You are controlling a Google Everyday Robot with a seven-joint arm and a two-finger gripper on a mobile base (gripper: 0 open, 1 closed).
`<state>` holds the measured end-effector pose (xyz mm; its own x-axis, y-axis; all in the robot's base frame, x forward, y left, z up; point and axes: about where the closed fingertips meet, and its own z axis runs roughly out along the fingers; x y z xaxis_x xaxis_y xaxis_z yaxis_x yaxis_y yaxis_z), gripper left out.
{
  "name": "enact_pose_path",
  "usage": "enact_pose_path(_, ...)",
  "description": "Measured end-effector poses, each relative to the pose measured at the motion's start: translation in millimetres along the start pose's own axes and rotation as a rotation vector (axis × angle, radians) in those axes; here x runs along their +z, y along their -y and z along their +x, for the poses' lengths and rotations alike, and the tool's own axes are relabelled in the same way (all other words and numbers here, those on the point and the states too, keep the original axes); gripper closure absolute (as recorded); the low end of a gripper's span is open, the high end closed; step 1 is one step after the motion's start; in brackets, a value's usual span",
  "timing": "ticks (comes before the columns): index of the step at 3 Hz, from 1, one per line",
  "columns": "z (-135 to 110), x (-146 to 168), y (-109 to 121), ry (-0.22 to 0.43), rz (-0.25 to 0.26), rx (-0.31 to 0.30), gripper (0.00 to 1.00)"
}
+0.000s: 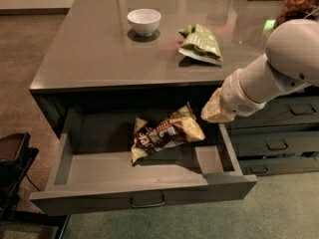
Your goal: Pick brown chip bag from top drawer and place on counter
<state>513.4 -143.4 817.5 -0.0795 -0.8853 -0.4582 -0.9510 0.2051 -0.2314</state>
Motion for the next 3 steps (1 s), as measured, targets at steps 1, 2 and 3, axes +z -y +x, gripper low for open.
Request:
enact_pose_path(1, -0.1, 0.1, -0.1, 0.000, 0.000, 0.000, 1.00)
enact_pose_path(2, -2.7, 11.2, -2.4, -0.006, 0.013, -0.026, 1.00)
enact_pose_path(3, -9.6, 28.6, -2.8, 0.013, 0.031, -0.072, 1.00)
